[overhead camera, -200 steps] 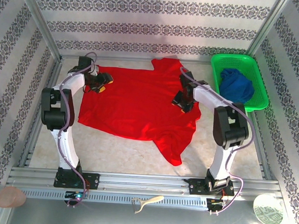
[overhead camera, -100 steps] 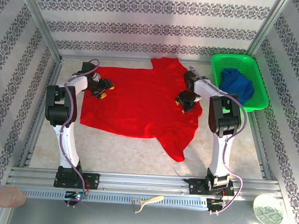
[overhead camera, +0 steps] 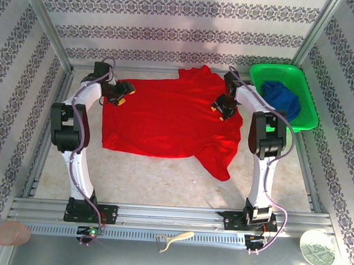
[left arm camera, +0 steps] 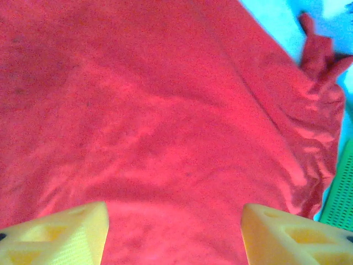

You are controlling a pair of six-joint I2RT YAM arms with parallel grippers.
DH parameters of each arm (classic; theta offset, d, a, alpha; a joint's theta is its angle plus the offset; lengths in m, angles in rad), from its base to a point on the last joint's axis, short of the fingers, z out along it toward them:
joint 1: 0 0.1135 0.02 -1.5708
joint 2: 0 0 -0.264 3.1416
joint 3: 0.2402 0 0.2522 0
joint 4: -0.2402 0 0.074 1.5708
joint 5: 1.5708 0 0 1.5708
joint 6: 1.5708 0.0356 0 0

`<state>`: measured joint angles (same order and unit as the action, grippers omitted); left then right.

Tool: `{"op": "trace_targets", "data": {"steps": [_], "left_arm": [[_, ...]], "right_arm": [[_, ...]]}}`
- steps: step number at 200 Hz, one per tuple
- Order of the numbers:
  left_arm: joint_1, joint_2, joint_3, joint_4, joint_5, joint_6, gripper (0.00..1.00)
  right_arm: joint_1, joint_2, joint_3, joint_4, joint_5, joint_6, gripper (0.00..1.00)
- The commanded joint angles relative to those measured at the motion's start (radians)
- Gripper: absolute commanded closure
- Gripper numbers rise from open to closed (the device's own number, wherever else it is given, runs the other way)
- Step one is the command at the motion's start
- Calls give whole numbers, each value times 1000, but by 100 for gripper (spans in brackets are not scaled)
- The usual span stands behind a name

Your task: Fold the inside-out t-shirt

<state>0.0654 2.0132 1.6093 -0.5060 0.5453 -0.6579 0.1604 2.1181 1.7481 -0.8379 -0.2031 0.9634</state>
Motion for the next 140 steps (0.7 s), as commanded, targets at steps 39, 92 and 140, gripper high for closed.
{"op": "trace_targets", "data": {"steps": [39, 92, 140], "left_arm": [[-1, -351, -380, -191, -183, 119, 35], [-20, -341, -392, -297, -364, 162, 37], [-42, -261, -333, -279, -429, 316, 38]], "right_arm": [[48, -586, -505, 40, 74, -163, 51], [48, -927, -836, 13, 56, -175, 50], [47, -1020, -876, 2, 19, -226, 50]]}}
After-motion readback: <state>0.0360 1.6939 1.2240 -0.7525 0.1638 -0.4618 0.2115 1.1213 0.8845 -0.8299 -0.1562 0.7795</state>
